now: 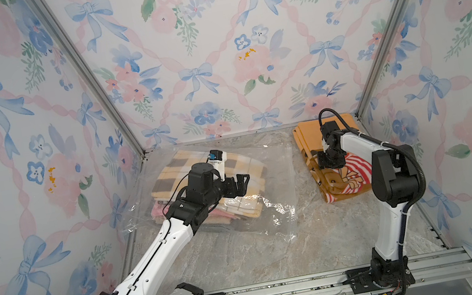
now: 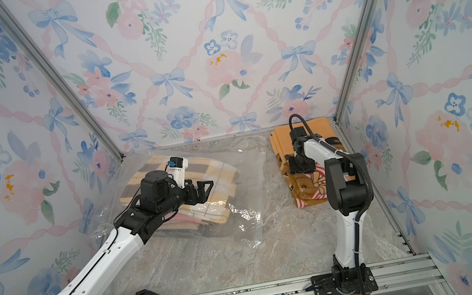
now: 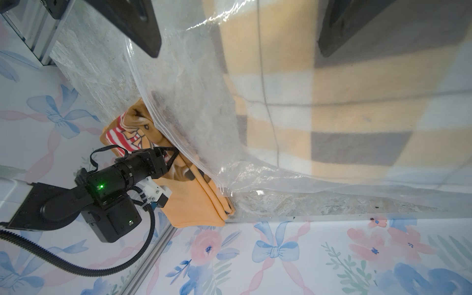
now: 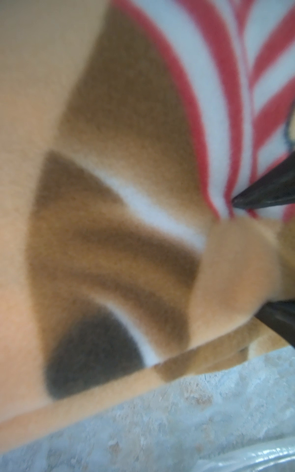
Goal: Take the blanket out of the vacuum bag
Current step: Place the blanket at the corner of the board, then open the vacuum bag at the center of the board.
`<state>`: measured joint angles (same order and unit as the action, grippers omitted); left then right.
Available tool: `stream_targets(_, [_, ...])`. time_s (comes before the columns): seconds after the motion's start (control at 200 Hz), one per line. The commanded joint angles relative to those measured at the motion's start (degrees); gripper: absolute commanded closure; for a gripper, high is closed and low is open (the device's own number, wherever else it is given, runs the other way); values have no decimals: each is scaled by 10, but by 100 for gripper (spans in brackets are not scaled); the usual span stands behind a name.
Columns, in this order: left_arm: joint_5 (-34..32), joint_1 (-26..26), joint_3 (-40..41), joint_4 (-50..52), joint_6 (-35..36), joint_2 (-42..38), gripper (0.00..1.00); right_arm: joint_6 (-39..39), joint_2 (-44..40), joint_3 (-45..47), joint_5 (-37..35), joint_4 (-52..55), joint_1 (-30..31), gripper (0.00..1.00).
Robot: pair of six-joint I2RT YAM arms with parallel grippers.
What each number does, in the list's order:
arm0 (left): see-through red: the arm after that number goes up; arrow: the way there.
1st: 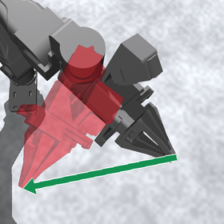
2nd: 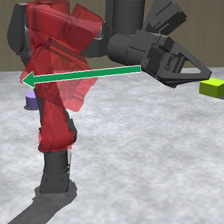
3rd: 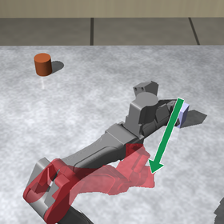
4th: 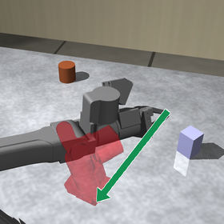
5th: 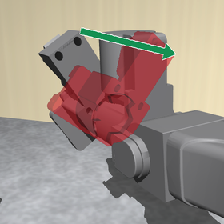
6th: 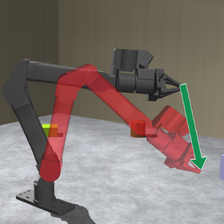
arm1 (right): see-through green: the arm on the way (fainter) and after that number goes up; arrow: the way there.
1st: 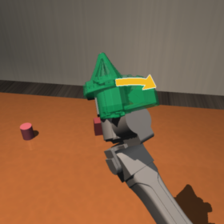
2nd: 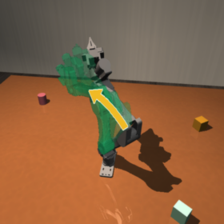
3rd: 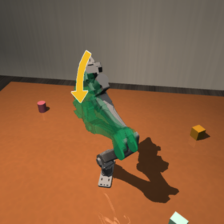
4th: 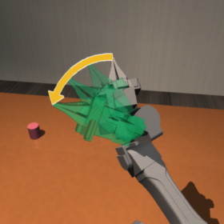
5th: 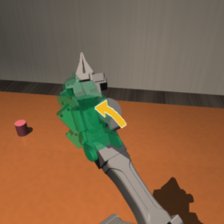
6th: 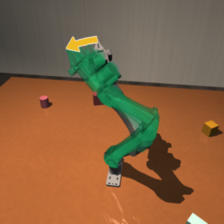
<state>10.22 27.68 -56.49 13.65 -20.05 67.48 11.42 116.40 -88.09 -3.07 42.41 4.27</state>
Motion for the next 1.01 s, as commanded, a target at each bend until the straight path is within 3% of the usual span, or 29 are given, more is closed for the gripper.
stream_targets(0.0, [14,19,-25,9,-8,24,2,-9,-13,16,-14,-17,3,46])
stream_targets(0.06, [-8,37,-42,16,2,36,2,-9,-60,51,-25,-53,11,43])
stream_targets(0.23, [-82,96,-92,52,33,87,2,23,-207,143,-21,-112,30,25])
stream_targets(0.375, [-149,154,-140,75,51,135,8,53,-329,229,24,-132,27,1])
stream_targets(0.585, [-278,230,-270,173,28,248,14,118,-470,367,171,-176,8,4])
stream_targets(0.75, [-291,254,-369,252,-8,333,21,163,-563,452,247,-198,2,4])
stream_targets(1.0, [-291,288,-471,322,8,425,24,199,-632,540,280,-214,0,4])
